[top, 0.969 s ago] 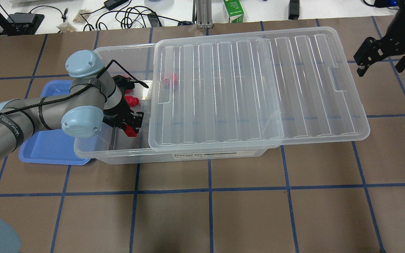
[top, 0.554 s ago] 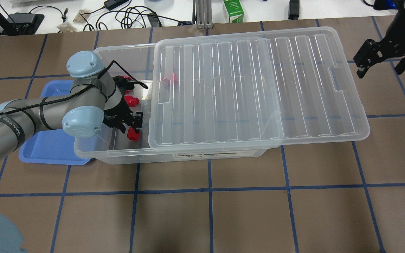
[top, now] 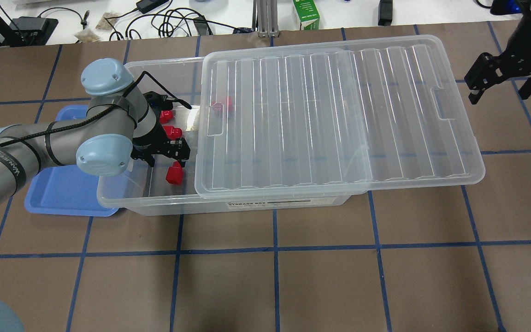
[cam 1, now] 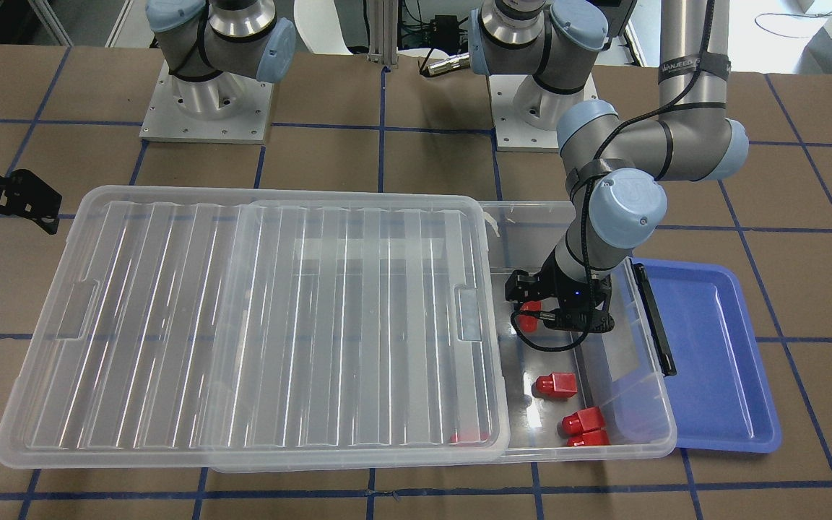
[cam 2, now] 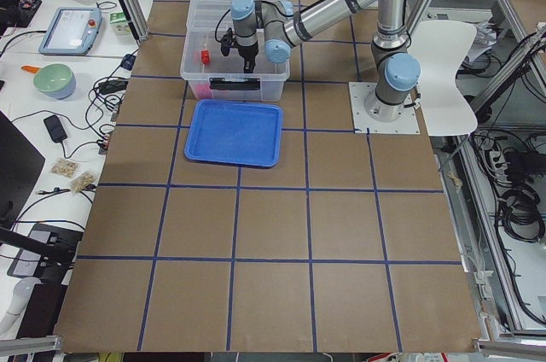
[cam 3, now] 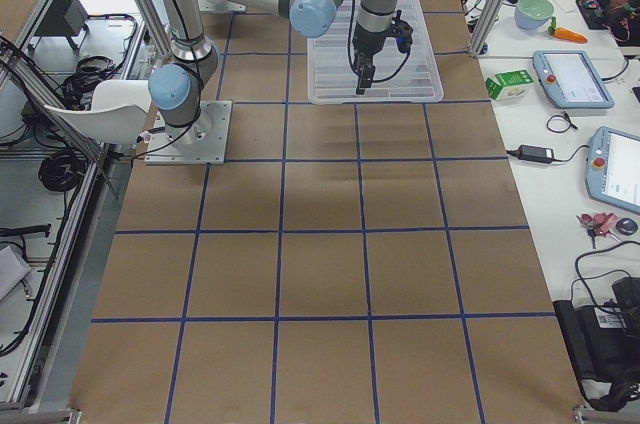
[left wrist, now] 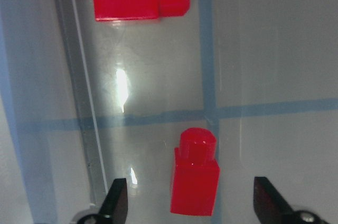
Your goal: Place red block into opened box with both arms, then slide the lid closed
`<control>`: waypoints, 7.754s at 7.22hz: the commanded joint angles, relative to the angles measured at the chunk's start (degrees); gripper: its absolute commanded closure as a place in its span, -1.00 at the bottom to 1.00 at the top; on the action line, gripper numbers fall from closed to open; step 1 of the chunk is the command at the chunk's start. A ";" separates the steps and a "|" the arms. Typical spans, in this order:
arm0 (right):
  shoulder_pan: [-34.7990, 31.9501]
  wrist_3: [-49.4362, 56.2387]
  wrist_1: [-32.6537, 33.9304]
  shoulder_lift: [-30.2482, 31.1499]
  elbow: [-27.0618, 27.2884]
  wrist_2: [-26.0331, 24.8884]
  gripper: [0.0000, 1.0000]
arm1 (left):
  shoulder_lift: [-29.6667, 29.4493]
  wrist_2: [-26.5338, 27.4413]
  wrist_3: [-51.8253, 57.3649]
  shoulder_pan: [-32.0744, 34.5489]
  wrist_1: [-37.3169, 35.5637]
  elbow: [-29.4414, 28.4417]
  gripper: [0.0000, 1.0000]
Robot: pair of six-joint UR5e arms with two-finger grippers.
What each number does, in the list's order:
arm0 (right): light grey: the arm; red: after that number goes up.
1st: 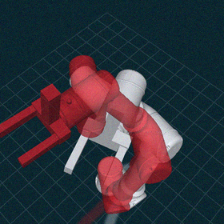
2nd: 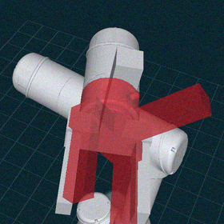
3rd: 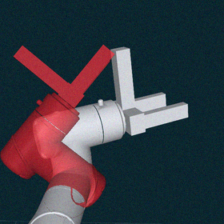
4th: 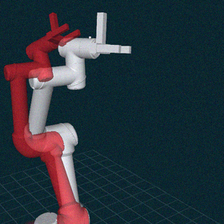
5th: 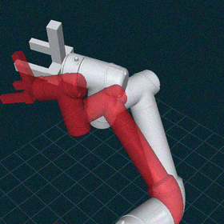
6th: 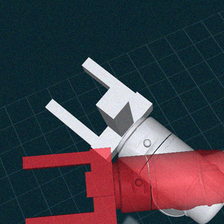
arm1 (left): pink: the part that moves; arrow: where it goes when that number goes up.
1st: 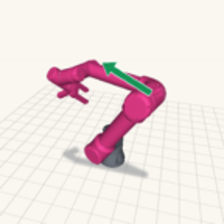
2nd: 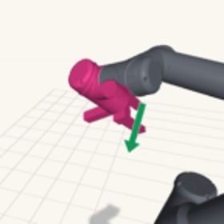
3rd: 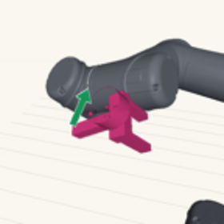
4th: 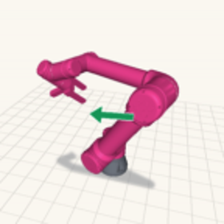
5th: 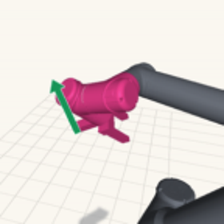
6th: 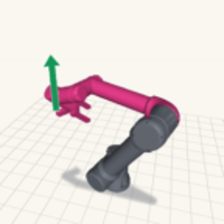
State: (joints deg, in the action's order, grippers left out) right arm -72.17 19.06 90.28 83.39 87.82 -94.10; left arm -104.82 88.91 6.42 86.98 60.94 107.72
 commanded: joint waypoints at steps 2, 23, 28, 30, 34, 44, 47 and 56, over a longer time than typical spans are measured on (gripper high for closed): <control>-0.08 0.02 0.34 -0.59 0.07 0.32 -1.00 | 5.31 0.03 -2.11 0.47 14.79 -10.57 -0.85; 1.42 0.89 6.23 -11.50 0.78 0.59 -1.00 | 11.56 1.26 -2.46 1.35 23.70 -20.09 -1.00; -2.09 -4.38 6.14 -11.41 0.69 0.67 -1.00 | 11.65 1.26 -2.46 1.35 23.70 -20.09 -1.00; -3.76 -5.77 6.14 -11.50 0.78 0.67 -1.00 | 11.65 1.26 -2.46 1.44 23.70 -20.18 -1.00; -6.84 -11.66 6.22 -11.50 0.78 0.67 -1.00 | 11.74 1.26 -2.46 1.44 23.79 -20.09 -1.00; -14.22 -21.16 6.22 -11.67 0.69 1.38 -1.00 | 11.92 1.35 -2.46 1.44 23.87 -19.92 -1.00; -14.05 -20.82 5.18 -9.58 -2.46 1.12 -1.00 | 11.92 1.35 -2.46 1.44 23.87 -19.92 -1.00; -17.12 -27.31 -10.21 9.95 1.21 3.58 -1.00 | 12.62 1.53 -2.11 1.71 26.77 -20.62 -1.00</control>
State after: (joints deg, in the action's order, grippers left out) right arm -88.44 -7.39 79.76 92.93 87.93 -90.14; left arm -92.18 90.43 4.27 88.62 87.69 87.09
